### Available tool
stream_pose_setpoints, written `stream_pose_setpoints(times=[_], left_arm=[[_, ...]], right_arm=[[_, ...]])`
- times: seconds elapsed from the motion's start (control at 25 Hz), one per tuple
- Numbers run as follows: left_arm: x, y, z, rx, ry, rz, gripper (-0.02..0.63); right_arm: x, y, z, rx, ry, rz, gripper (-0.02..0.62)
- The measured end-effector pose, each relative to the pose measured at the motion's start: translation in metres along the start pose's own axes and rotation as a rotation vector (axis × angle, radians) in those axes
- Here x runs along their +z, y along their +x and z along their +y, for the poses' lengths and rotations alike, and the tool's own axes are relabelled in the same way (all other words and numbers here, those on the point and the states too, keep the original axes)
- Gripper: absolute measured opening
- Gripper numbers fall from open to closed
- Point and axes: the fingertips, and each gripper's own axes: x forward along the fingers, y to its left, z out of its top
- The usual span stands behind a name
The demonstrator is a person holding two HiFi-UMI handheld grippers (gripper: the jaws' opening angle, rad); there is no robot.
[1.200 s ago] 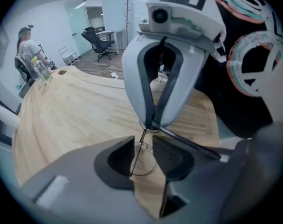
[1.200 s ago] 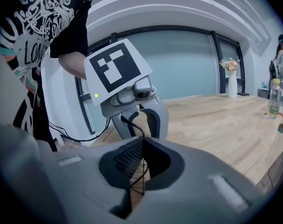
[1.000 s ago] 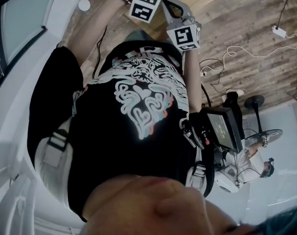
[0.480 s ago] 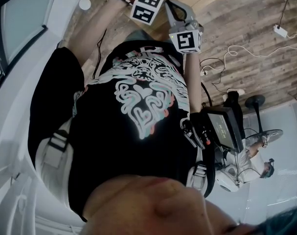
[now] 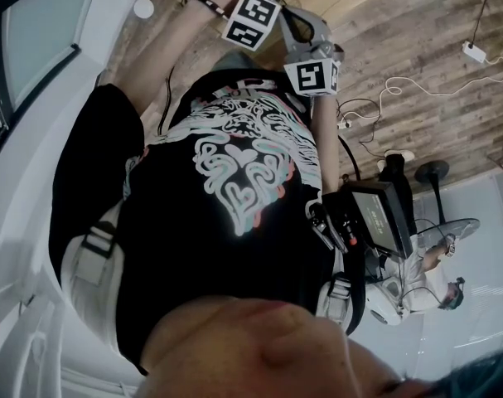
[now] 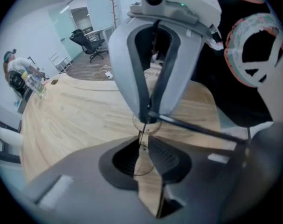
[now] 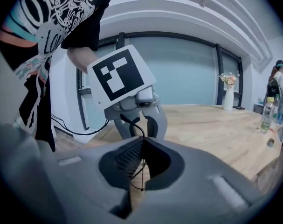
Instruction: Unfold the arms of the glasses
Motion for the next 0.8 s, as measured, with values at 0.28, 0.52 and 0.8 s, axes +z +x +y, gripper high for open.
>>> stream_pose_setpoints(times=[0.28,0.52,0.8], left_arm=[[0.003,-0.01,0.01,0.026,0.052,-0.003,0.023],[0.008,-0.006,0.003,-0.003,0.043,-0.023,-0.008],[0.007,-0.002,0.004,-0.04,-0.048,-0.049,-0.008]], right_arm=[[0.007,0.005,0.003,0.028,-0.014,0.011,-0.002],[0.004,0.003,-0.003,0.001,0.013,0.0,-0.002],[0.001,-0.001,-0.014,-0.035,0.073,-0.012,-0.002]])
